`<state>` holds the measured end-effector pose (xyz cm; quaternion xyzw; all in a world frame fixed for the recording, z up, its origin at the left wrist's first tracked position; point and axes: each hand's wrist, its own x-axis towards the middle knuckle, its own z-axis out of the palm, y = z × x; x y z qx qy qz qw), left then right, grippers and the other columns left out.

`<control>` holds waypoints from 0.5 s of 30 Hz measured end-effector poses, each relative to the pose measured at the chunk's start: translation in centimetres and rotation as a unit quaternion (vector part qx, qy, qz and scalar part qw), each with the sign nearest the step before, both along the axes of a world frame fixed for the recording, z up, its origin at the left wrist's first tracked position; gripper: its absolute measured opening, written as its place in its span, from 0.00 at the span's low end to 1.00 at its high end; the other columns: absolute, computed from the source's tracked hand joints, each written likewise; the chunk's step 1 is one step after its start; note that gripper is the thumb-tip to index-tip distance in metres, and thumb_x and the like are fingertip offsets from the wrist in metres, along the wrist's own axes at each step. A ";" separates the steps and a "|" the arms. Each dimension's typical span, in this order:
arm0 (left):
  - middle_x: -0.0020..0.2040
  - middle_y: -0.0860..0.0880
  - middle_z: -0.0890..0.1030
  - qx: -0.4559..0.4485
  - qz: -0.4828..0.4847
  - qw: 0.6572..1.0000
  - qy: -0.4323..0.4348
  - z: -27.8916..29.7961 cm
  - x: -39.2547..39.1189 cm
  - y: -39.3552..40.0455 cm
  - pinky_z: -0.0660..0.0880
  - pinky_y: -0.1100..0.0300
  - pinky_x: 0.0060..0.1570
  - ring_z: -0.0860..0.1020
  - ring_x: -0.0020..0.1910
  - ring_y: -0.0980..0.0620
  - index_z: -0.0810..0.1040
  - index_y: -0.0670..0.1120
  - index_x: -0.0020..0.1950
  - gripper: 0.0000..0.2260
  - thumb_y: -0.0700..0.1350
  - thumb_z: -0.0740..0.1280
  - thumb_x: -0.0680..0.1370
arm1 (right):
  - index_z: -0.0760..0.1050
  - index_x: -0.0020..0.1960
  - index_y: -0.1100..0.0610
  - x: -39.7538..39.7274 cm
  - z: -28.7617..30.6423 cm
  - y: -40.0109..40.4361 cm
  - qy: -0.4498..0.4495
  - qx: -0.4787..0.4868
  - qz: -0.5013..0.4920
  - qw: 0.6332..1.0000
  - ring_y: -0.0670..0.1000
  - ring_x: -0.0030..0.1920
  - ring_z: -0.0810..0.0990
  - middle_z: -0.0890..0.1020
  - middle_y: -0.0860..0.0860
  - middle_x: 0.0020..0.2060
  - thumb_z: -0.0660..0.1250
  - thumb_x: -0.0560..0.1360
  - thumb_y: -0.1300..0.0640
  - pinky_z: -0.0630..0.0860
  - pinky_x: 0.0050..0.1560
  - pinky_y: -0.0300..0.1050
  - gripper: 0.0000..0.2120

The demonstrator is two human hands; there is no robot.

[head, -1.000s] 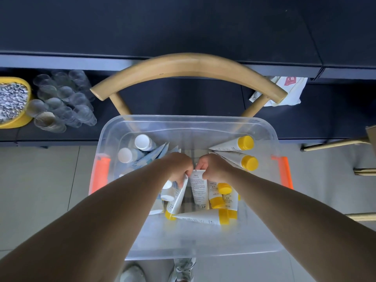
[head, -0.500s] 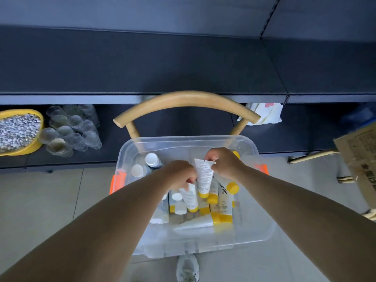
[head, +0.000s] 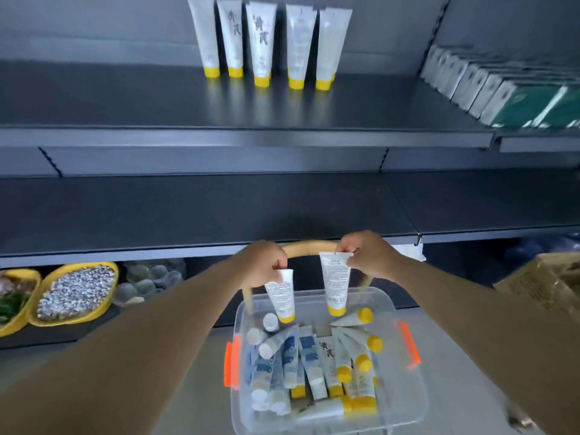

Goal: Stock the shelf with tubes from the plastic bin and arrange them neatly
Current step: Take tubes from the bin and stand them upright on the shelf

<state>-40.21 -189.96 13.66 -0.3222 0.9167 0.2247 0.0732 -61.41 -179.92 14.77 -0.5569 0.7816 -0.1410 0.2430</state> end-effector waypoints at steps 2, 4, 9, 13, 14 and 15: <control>0.39 0.49 0.80 -0.016 0.003 1.000 0.010 3.7 1.5 -1.0 0.70 0.60 0.35 0.78 0.37 0.50 0.80 0.44 0.45 0.04 0.43 0.68 0.73 | 0.80 0.46 0.53 0.9 3.6 -0.7 -0.002 -0.013 0.001 1.000 0.47 0.43 0.78 0.80 0.46 0.42 0.64 0.70 0.69 0.72 0.37 0.35 0.14; 0.40 0.49 0.80 -0.034 0.003 0.999 0.022 7.4 2.9 -1.9 0.69 0.62 0.36 0.77 0.39 0.51 0.81 0.45 0.46 0.04 0.42 0.67 0.74 | 0.79 0.43 0.52 1.9 7.1 -1.5 -0.008 -0.036 0.000 0.999 0.48 0.46 0.79 0.81 0.47 0.43 0.64 0.70 0.70 0.75 0.42 0.39 0.14; 0.45 0.47 0.82 -0.065 0.029 0.994 0.079 16.0 5.8 -4.3 0.70 0.62 0.38 0.78 0.43 0.49 0.82 0.42 0.48 0.06 0.41 0.67 0.74 | 0.80 0.45 0.54 4.1 15.5 -3.9 0.008 -0.091 0.012 0.996 0.50 0.45 0.80 0.81 0.49 0.44 0.65 0.70 0.70 0.78 0.43 0.43 0.13; 0.42 0.46 0.80 -0.111 0.060 0.985 0.118 22.2 7.4 -6.8 0.67 0.64 0.34 0.75 0.40 0.51 0.82 0.41 0.47 0.06 0.40 0.66 0.74 | 0.80 0.45 0.56 5.0 21.4 -6.4 0.002 -0.148 -0.008 0.989 0.50 0.46 0.80 0.82 0.50 0.44 0.64 0.70 0.71 0.77 0.43 0.40 0.13; 0.41 0.46 0.80 -0.119 0.070 0.982 0.128 23.4 7.7 -7.6 0.67 0.63 0.34 0.75 0.40 0.51 0.82 0.40 0.46 0.06 0.39 0.66 0.74 | 0.80 0.45 0.57 5.2 22.7 -7.0 -0.006 -0.164 -0.009 0.986 0.50 0.46 0.80 0.82 0.51 0.44 0.64 0.70 0.71 0.77 0.43 0.40 0.13; 0.41 0.46 0.80 -0.124 0.083 0.979 0.139 24.6 7.9 -8.5 0.68 0.62 0.35 0.75 0.40 0.51 0.82 0.40 0.46 0.06 0.39 0.66 0.74 | 0.80 0.45 0.58 5.4 23.9 -7.8 -0.013 -0.181 -0.006 0.983 0.51 0.46 0.80 0.83 0.53 0.45 0.63 0.69 0.72 0.77 0.44 0.41 0.12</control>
